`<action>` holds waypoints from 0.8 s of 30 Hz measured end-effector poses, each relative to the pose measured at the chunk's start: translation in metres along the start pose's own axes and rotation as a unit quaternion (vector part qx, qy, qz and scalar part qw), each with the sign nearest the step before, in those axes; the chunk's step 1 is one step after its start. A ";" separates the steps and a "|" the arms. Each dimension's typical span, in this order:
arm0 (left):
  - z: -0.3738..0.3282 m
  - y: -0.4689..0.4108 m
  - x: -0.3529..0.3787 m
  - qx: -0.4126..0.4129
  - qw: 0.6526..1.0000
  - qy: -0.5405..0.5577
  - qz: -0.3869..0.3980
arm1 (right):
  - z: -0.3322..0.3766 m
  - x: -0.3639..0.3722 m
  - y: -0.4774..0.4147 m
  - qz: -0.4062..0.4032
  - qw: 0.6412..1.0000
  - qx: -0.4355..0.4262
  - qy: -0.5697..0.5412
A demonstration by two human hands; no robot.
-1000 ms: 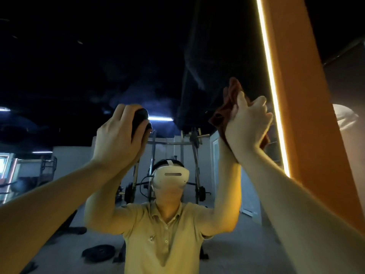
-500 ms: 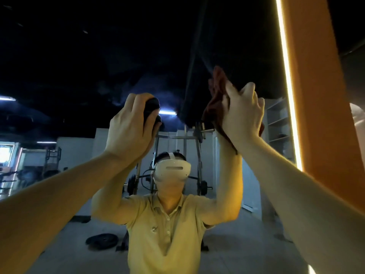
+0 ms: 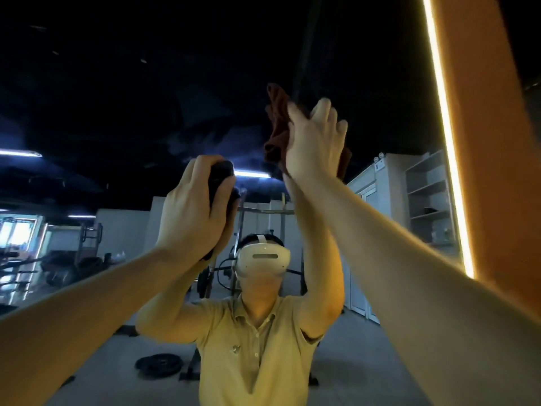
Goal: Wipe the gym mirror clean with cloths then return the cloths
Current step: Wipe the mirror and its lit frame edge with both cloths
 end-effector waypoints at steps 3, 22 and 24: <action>-0.003 -0.002 0.000 -0.008 1.000 0.006 -0.010 | 0.018 -0.010 0.096 0.018 0.993 -0.099 -0.056; -0.066 0.009 0.026 0.033 0.998 -0.017 0.054 | -0.030 -0.047 0.195 0.110 0.948 -0.289 -0.070; -0.061 0.008 0.022 0.038 0.997 -0.030 0.064 | -0.065 -0.055 0.165 0.106 0.961 -0.241 -0.088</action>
Point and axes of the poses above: each hand's wrist, its own y-axis away from the middle knuckle, its own x-axis out of the palm, z = x × y, the point moved 3 cm from there along -y, towards the middle knuckle, and after that the axes turned 3 degrees about -z, right-handed, at the moved point
